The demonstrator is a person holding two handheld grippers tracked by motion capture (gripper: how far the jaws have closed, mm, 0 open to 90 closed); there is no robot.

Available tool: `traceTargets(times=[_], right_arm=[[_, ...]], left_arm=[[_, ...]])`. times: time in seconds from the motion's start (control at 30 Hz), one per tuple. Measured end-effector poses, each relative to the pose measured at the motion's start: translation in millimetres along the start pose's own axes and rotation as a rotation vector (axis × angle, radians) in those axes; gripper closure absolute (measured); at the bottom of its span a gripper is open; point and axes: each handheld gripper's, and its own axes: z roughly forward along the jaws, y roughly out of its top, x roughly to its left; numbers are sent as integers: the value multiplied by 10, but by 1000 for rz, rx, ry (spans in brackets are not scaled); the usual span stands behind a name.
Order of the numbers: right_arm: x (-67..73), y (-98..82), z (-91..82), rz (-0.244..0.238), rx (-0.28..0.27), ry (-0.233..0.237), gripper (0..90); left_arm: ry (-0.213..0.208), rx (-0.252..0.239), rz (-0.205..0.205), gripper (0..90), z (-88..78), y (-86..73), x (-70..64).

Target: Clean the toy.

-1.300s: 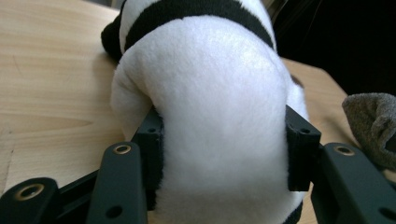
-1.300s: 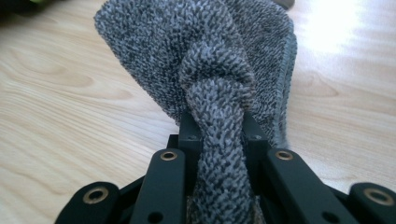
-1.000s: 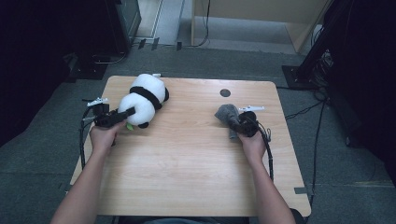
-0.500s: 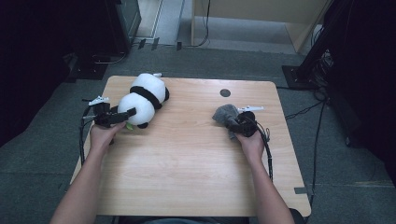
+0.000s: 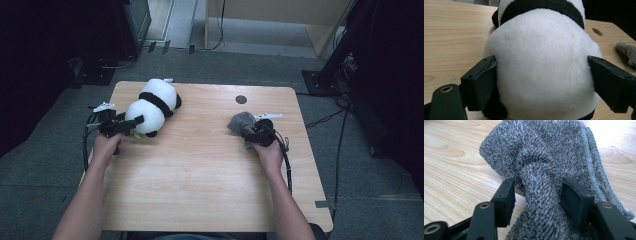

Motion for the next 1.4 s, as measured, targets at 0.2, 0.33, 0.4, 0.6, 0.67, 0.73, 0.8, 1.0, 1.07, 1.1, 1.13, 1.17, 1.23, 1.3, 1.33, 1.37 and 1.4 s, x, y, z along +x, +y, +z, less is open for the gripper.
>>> traceTargets(times=[0.2,0.33,0.4,0.6,0.67,0.73,0.8,1.0,1.07,1.1,1.13,1.17,1.23,1.3,1.33,1.37,1.4], right_arm=[[-3,24,-11,21,-4,36,310],[13,46,-62,16,-26,33,270],[16,51,-92,23,-32,42,261],[74,31,-251,11,-52,41,258],[90,17,-332,4,-66,34,258],[96,1,-392,5,-75,40,259],[106,-18,-452,-7,-77,35,259],[139,-116,-551,-17,-79,34,259],[159,-157,-570,-31,-77,28,259],[166,-174,-580,-36,-74,23,259],[171,-190,-591,-38,-74,19,259],[173,-207,-605,-42,-75,13,259],[163,-239,-637,-43,-78,7,259],[137,-273,-681,-42,-89,3,259],[121,-292,-707,-38,-95,4,259],[100,-313,-739,-29,-105,10,259],[88,-327,-758,-26,-111,11,259]], left_arm=[[29,5,11,0,-66,39,-31],[31,17,0,0,-138,68,-44],[39,24,11,0,-167,70,-66],[63,30,58,0,-336,8,-181],[59,32,60,0,-380,-19,-195],[37,45,70,0,-419,-57,-213],[36,62,89,0,-449,-104,-246],[21,66,115,0,-552,-180,-356],[17,67,133,0,-578,-195,-400],[11,67,139,0,-590,-204,-428],[-3,68,148,0,-601,-216,-451],[-14,67,152,0,-606,-235,-483],[-29,72,158,0,-598,-263,-532],[-37,76,167,0,-589,-281,-573],[-42,72,173,0,-579,-295,-606],[-48,73,178,0,-572,-301,-622],[-54,77,185,0,-564,-310,-644]])
